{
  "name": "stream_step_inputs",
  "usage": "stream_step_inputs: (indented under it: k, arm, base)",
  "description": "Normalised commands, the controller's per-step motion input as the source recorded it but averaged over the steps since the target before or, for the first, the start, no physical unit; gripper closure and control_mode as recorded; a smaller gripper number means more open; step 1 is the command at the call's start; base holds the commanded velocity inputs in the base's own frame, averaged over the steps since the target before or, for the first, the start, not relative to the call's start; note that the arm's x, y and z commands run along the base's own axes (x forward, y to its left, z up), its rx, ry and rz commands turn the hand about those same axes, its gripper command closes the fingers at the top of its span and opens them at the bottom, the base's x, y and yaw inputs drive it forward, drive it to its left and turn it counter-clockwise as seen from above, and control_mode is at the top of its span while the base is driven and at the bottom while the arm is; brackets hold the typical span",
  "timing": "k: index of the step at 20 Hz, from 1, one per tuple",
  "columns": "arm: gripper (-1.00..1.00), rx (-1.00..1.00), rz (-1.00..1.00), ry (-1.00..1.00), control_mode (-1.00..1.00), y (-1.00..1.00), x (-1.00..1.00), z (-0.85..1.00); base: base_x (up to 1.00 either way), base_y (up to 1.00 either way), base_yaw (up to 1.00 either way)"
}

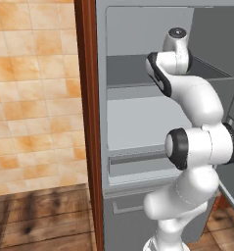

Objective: Grab the lemon wedges from the fridge, place them in the blender, close the lid, and turn on the blender to create a marinade.

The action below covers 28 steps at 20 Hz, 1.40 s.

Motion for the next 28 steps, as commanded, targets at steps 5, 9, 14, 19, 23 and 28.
stream_step_inputs:
  k: [5, 9, 14, 19, 23, 28]
  arm:
    - [-1.0, 0.0, 0.03, 0.1, -1.0, 0.0, 0.0, -0.36]
    - [1.0, 0.0, 0.03, 0.05, -1.0, 0.0, 0.04, -0.32]
    - [1.0, 0.0, 0.04, 0.0, -1.0, 0.0, 0.01, -0.12]
    - [1.0, 0.0, 0.04, -0.18, -1.0, 0.0, -0.15, 0.0]
    - [1.0, 0.0, 0.03, -0.38, -1.0, 0.0, -0.58, 0.02]
    - [1.0, 0.0, 0.0, -0.37, -1.0, 0.07, -0.82, 0.05]
  base:
    - [0.0, 0.0, 0.0]
    - [0.0, 0.0, 0.0]
    - [0.0, 0.0, 0.0]
    - [0.0, 0.0, 0.0]
    - [0.0, 0.0, 0.0]
    - [0.0, 0.0, 0.0]
